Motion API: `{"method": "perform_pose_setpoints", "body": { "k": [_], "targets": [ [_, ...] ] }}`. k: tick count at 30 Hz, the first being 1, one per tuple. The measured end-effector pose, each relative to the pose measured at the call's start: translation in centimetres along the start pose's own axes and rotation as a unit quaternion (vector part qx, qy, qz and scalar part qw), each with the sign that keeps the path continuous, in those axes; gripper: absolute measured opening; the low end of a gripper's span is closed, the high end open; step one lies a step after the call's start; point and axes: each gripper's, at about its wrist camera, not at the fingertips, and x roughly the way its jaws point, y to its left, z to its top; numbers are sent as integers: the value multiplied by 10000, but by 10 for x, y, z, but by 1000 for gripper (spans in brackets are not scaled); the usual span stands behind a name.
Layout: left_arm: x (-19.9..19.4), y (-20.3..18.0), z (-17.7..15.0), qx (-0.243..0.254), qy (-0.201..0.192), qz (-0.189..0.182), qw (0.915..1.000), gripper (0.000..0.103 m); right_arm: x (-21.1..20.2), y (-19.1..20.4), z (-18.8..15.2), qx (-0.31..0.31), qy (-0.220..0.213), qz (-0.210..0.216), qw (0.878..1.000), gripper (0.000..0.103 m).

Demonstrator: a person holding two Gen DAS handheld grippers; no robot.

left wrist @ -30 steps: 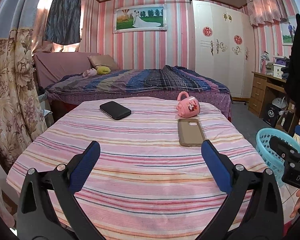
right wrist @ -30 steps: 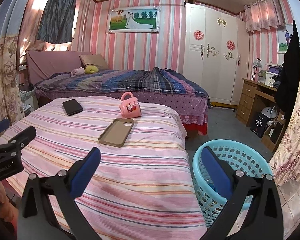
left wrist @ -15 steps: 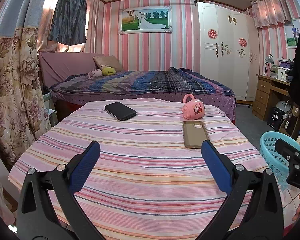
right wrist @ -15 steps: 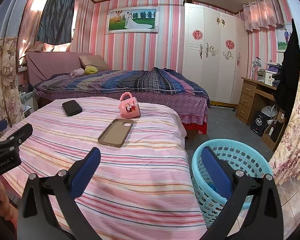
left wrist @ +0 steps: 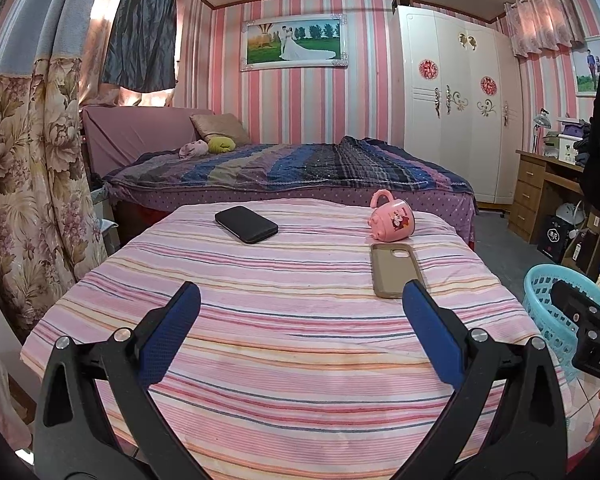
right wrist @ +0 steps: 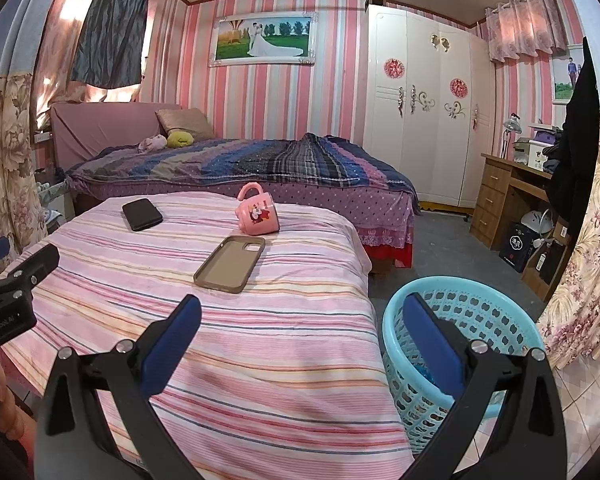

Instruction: Collect trash

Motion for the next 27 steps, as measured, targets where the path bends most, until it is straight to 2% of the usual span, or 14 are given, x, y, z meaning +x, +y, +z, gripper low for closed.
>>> {"method": "perform_pose_setpoints", "body": {
  "k": [27],
  "targets": [
    [1, -6, -2, 69, 44, -18, 10000, 98, 1, 0, -1, 3, 27, -44, 10000, 98]
  ]
}}
